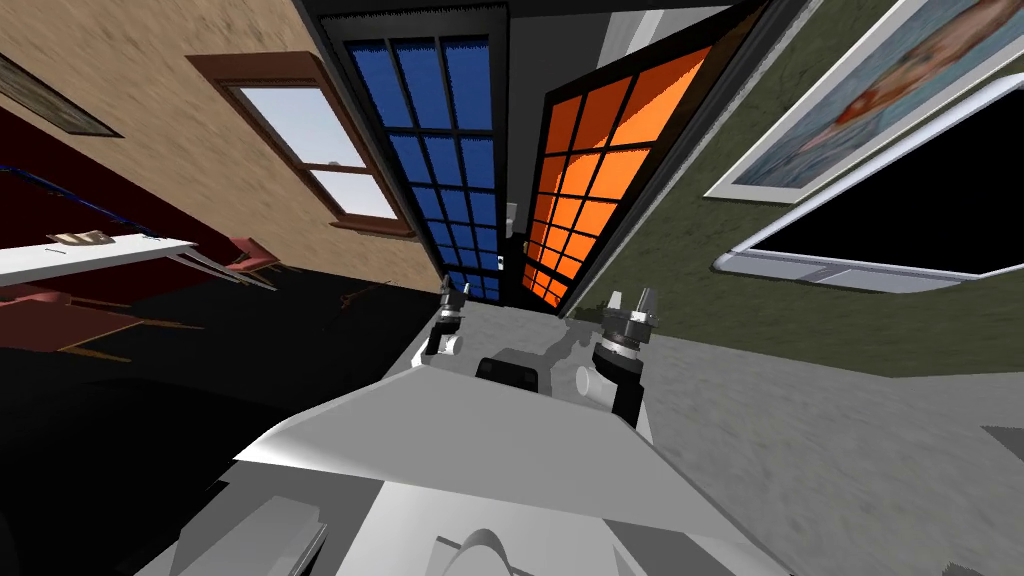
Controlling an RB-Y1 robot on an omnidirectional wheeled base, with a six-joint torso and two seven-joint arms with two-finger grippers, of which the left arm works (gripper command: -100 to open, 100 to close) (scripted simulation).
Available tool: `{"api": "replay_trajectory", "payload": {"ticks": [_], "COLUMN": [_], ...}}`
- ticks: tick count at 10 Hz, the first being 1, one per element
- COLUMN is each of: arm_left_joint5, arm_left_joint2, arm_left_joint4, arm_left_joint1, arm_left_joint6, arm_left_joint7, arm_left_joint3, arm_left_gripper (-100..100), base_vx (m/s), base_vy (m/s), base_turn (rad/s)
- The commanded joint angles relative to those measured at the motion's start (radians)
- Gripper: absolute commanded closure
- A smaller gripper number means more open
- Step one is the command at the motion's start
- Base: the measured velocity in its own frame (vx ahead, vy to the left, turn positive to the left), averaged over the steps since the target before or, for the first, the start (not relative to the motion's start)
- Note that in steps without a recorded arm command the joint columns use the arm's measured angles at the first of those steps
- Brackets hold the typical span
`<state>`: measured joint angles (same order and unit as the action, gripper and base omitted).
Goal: Push the door open
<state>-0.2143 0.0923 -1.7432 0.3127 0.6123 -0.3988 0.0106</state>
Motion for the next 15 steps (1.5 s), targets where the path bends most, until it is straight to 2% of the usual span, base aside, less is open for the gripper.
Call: {"api": "replay_trajectory", "payload": {"ticks": [1,9,15], "arm_left_joint5": [-0.017,-0.103,-0.168], "arm_left_joint2": [0.002,0.006,0.002], "arm_left_joint4": [0.030,0.191,0.314], "arm_left_joint1": [-0.008,-0.055,-0.090], "arm_left_joint6": [0.011,0.069,0.112], "arm_left_joint7": [-0.025,-0.143,-0.232], "arm_left_joint3": [0.001,0.009,0.014], "arm_left_gripper": [-100,-100,-100], "base_vx": [0.094,0.089,0.084], "base_vy": [0.042,0.046,0.060], "base_turn": [-0.065,-0.115,-0.111]}}
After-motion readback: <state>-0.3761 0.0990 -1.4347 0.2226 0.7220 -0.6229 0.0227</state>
